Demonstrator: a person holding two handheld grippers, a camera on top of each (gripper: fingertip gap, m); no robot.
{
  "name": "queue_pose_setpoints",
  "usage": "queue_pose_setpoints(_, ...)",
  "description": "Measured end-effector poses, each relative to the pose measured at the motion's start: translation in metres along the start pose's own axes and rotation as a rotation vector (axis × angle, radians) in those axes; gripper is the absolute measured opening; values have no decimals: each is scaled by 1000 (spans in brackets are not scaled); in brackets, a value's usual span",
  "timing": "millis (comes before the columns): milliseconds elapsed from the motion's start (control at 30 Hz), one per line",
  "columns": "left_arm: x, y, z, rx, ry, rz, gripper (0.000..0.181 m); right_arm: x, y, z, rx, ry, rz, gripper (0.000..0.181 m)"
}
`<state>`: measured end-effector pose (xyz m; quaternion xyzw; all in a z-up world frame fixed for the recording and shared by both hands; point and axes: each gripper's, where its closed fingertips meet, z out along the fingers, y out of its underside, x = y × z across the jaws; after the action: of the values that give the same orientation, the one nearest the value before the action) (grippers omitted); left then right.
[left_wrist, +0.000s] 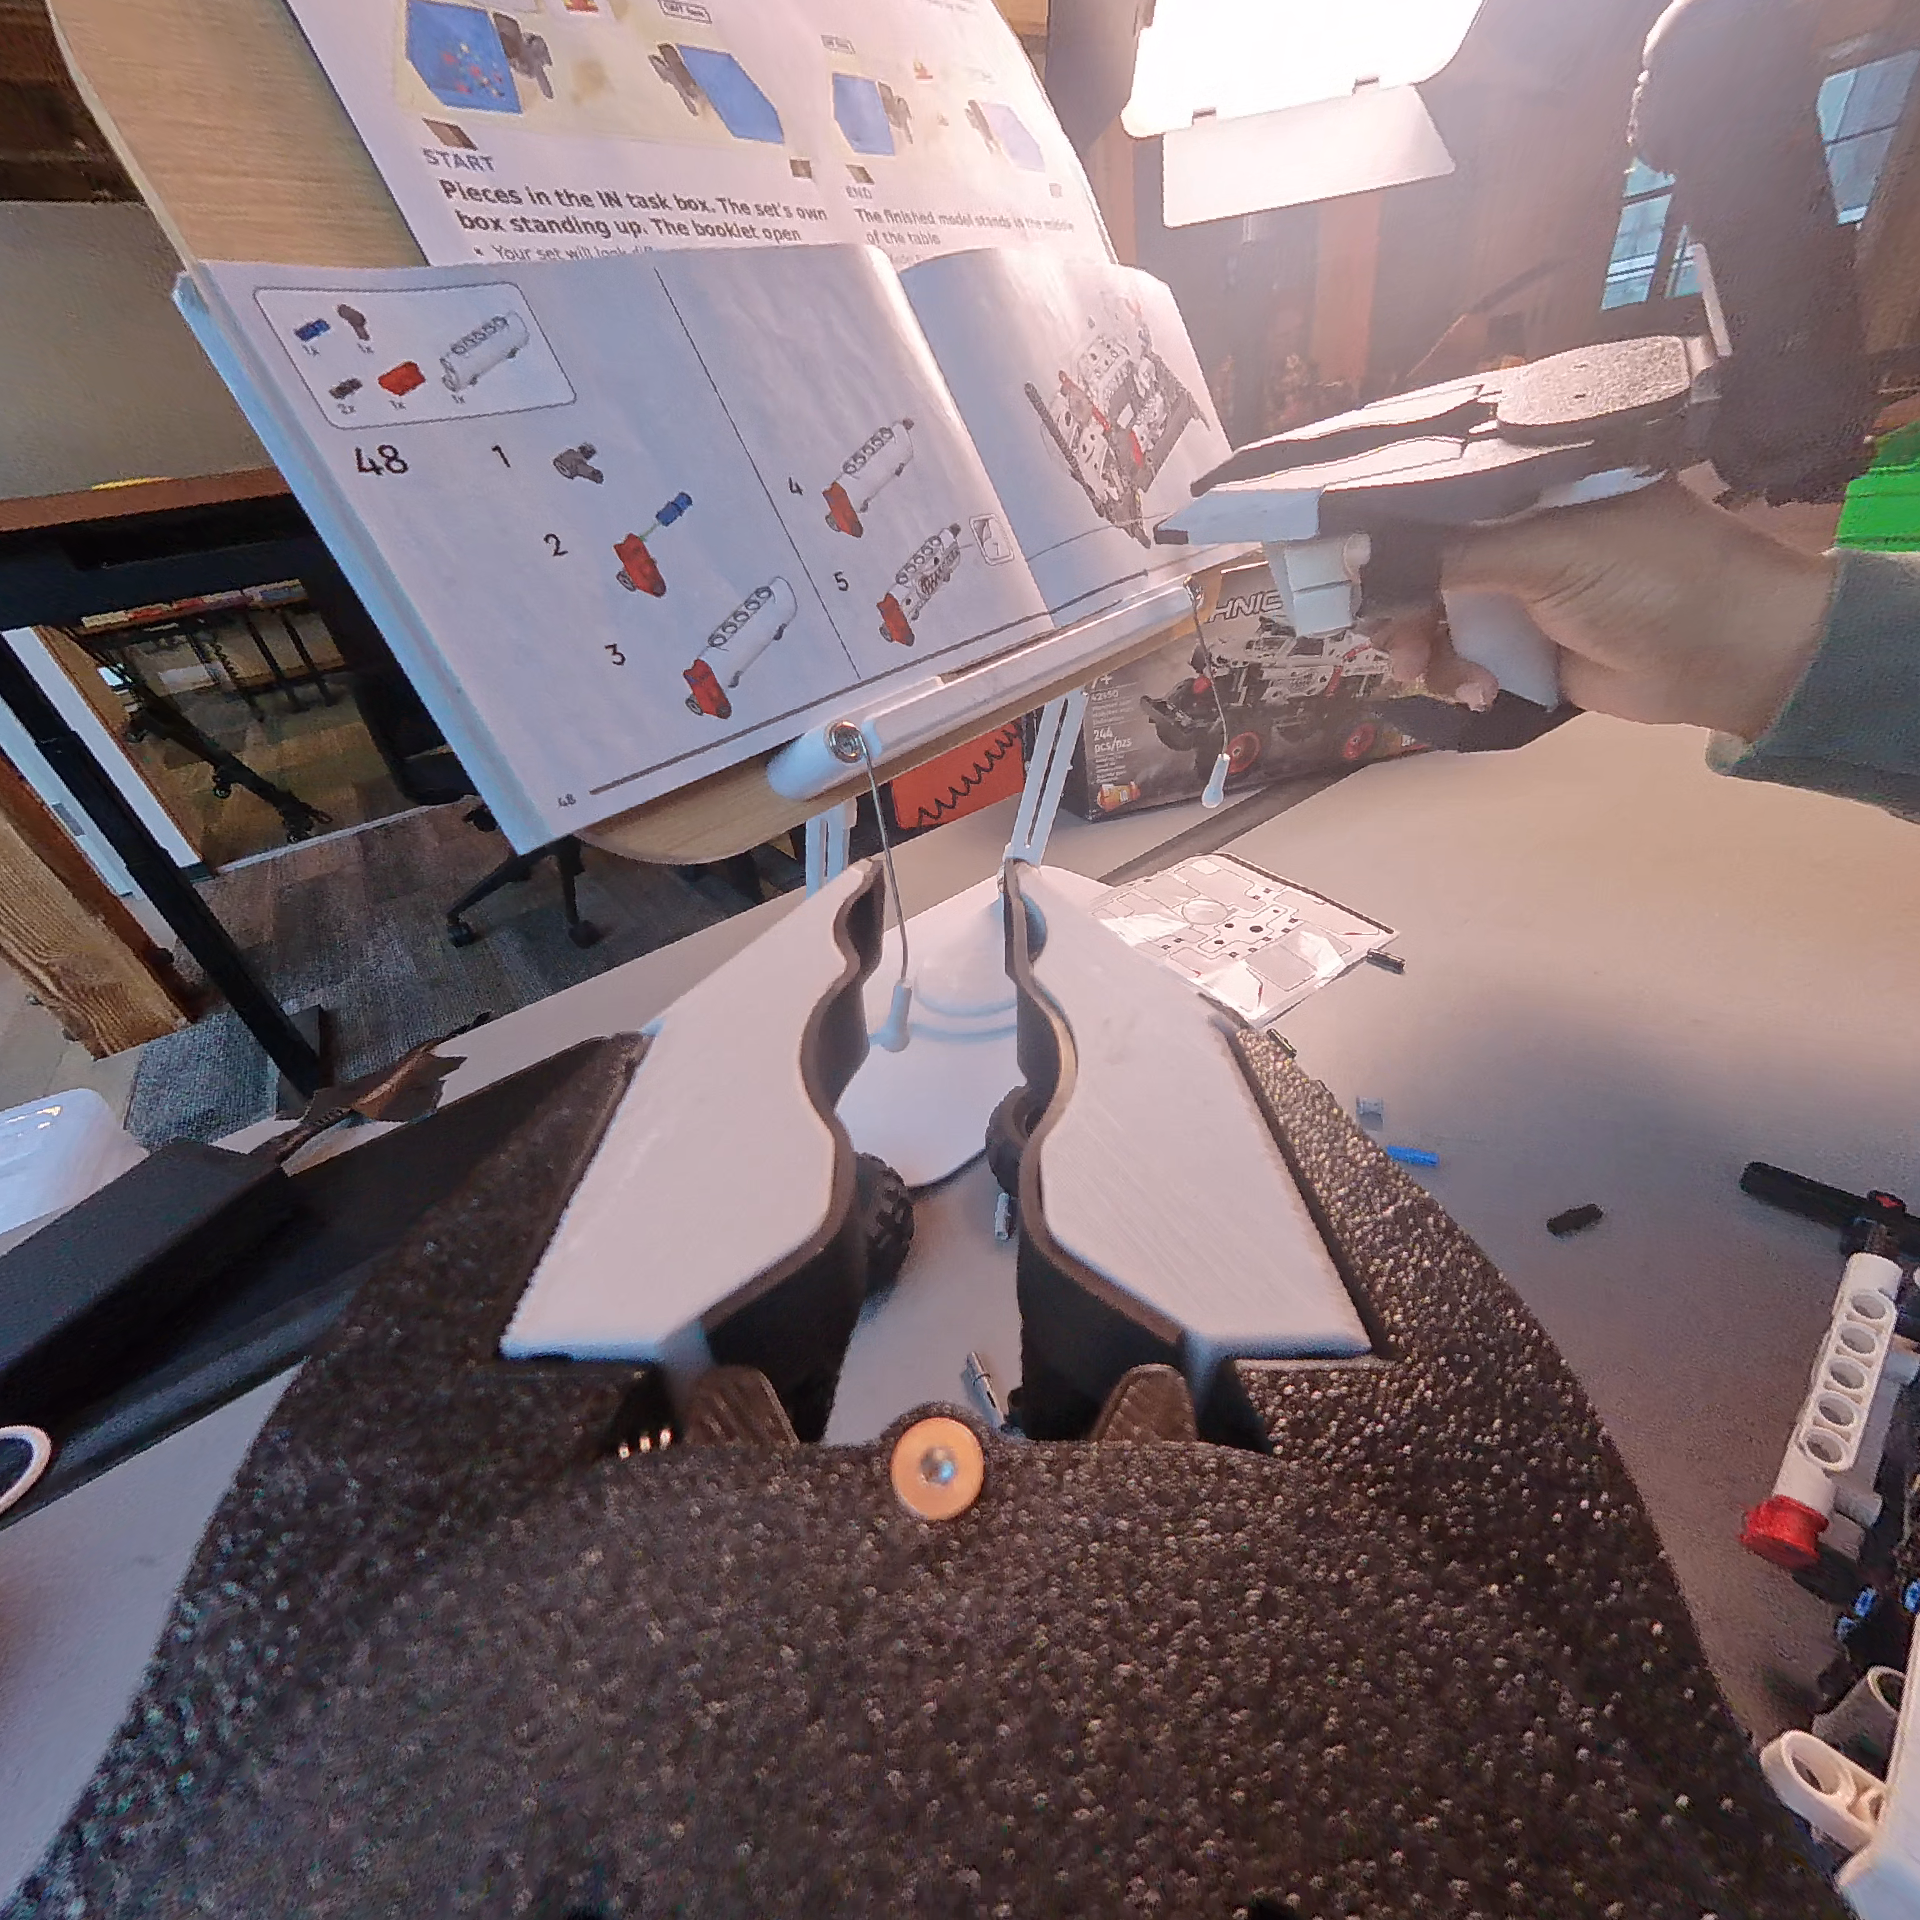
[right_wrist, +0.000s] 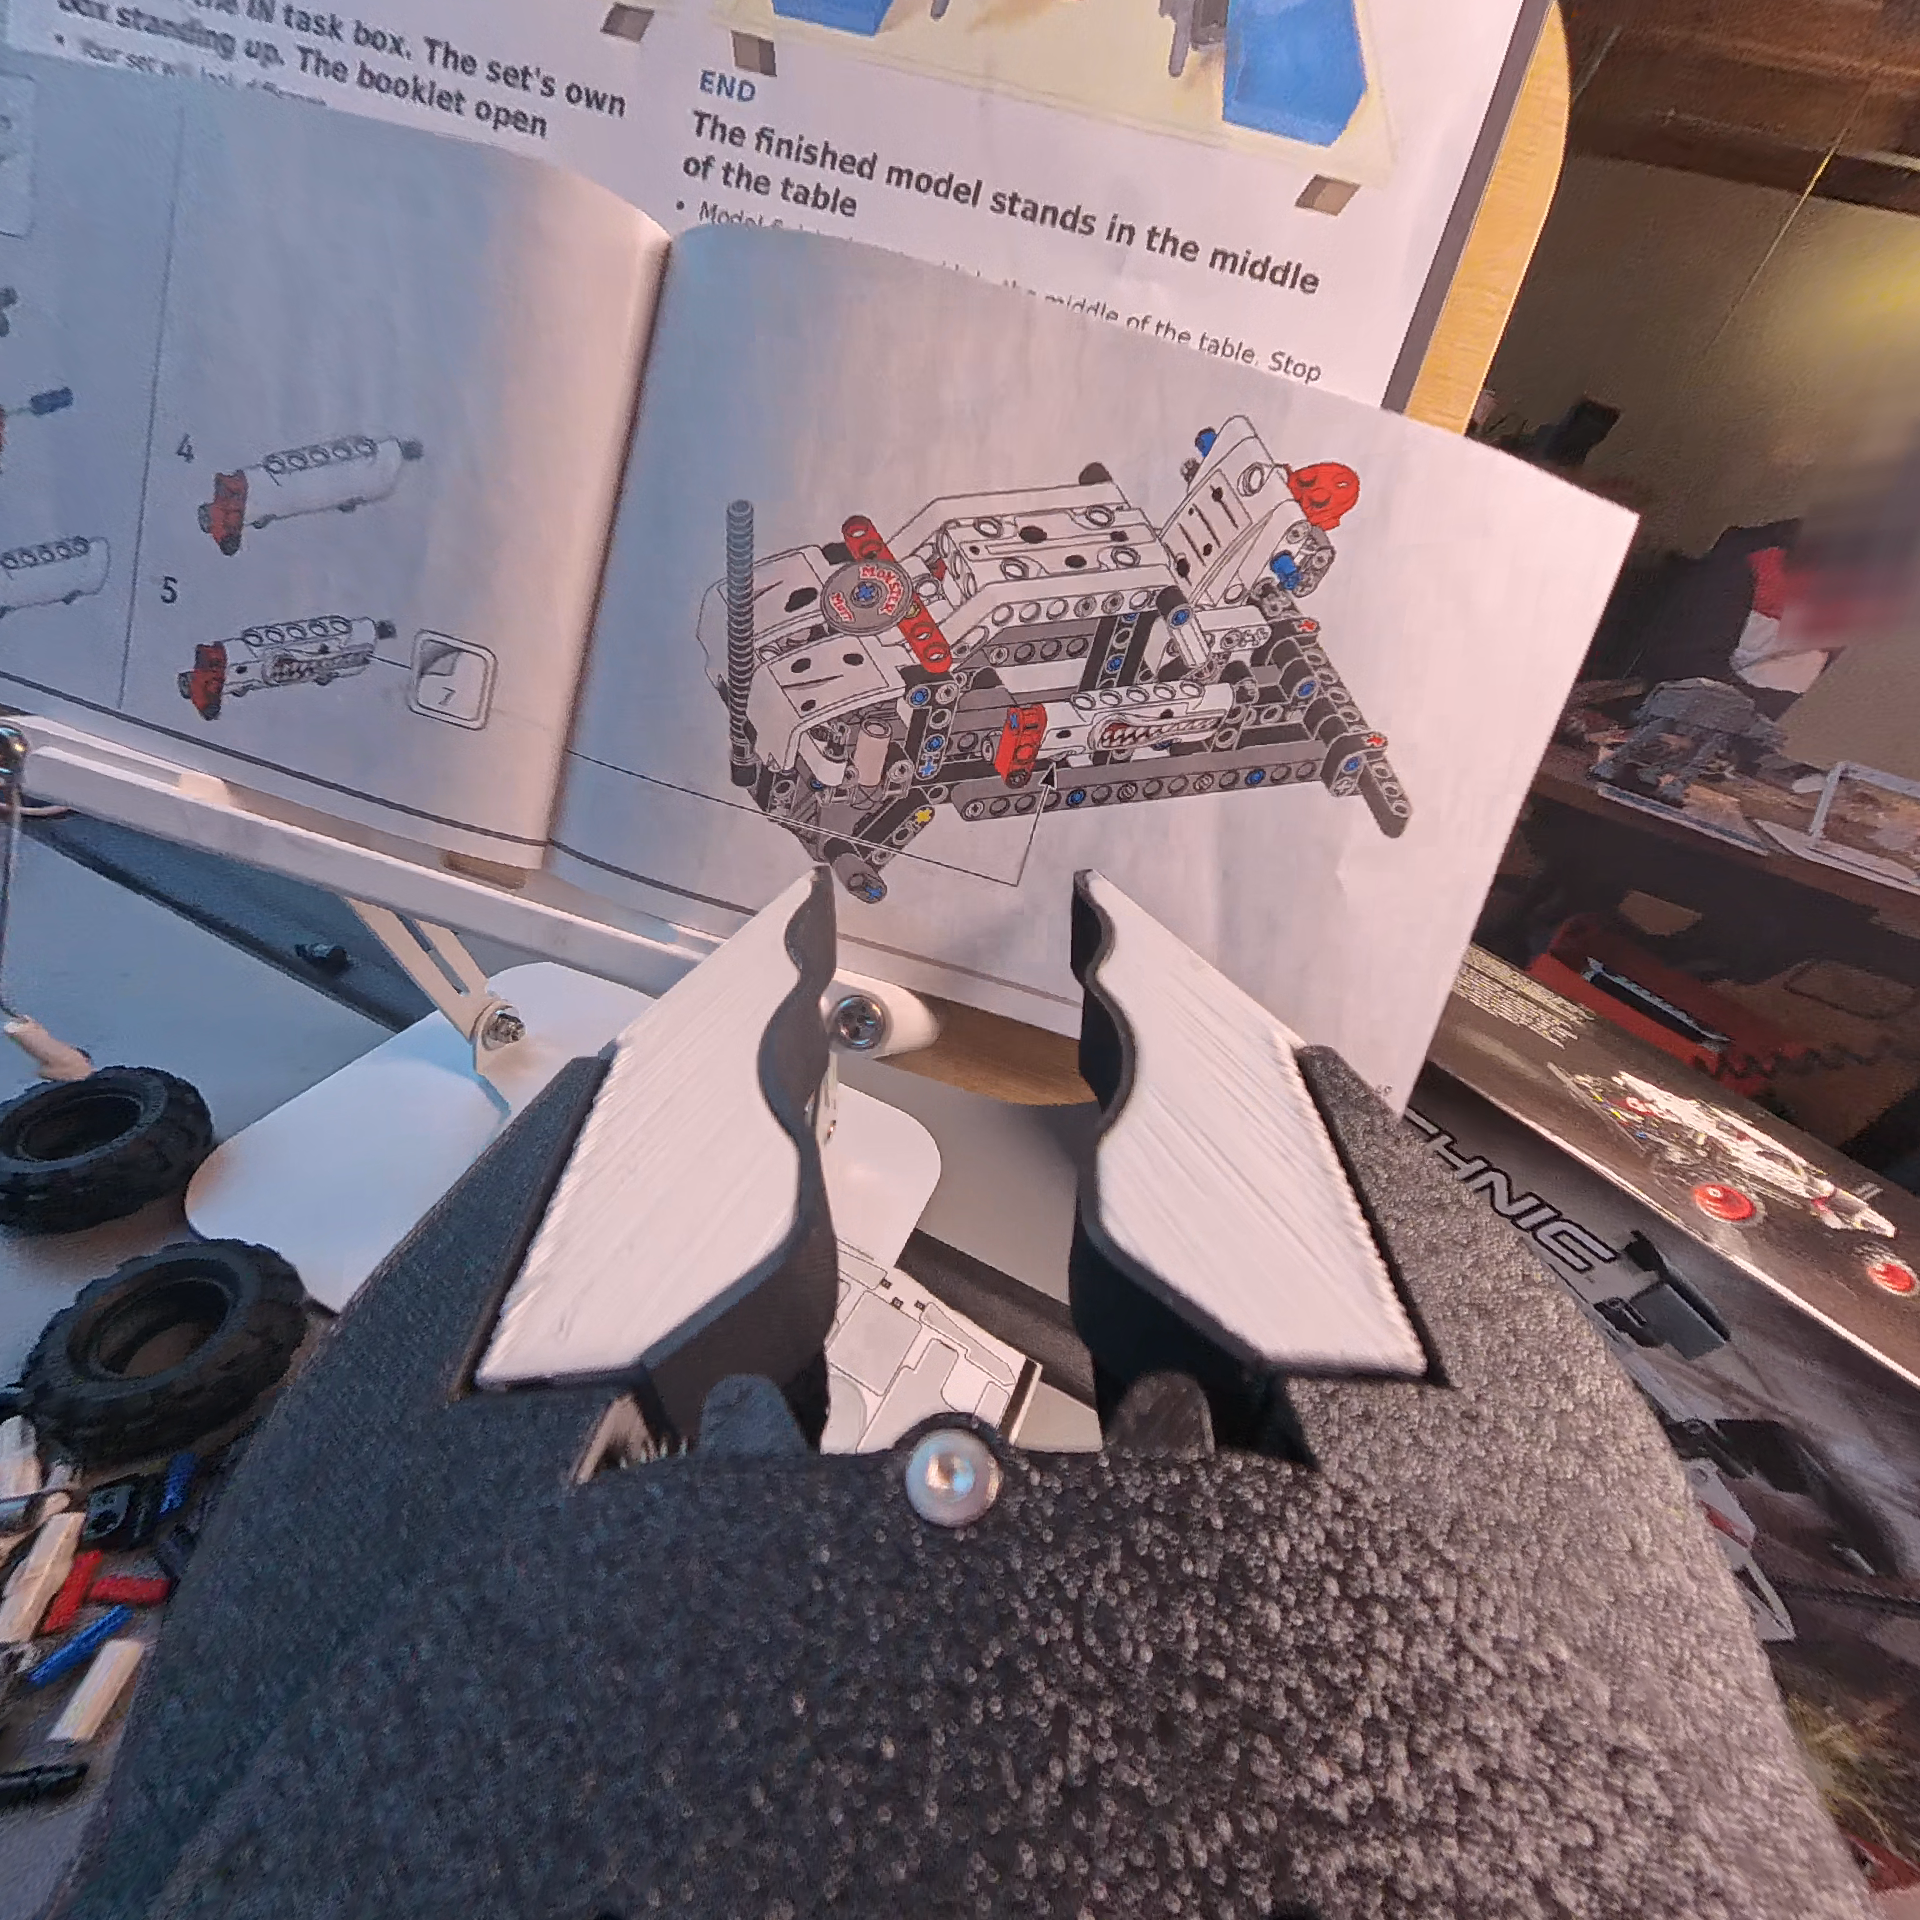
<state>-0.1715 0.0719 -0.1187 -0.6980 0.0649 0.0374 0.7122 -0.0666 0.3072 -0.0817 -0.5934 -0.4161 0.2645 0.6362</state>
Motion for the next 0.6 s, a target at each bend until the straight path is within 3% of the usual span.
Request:
queue_pose_setpoints(100, -3, -4, 0, 13, -3, -3, 23, -22, -19, -11, 54, -17, -50, 45)
queue_pose_setpoints(200, -4, -6, 2, 24, -4, -13, 23, -68, -41, -14, 89, -101, -99, 45)
queue_pose_setpoints(333, -1, -6, 2, 25, 0, -8, 23, -117, -58, 10, 64, -114, -211, 66)
queue_pose_setpoints(400, 1, -6, 1, 23, 0, 11, 23, -122, -57, 33, 15, -57, -272, 87)
queue_pose_setpoints(467, 3, -7, -3, 22, -2, 30, 23, -115, -51, 53, -23, 13, -338, 94)
queue_pose_setpoints(533, 2, -8, -6, 25, -5, 38, 23, -114, -53, 57, -6, 11, -311, 91)
queue_pose_setpoints(600, 0, -9, -7, 28, -11, 36, 23, -105, -55, 54, 18, 41, -304, 71)
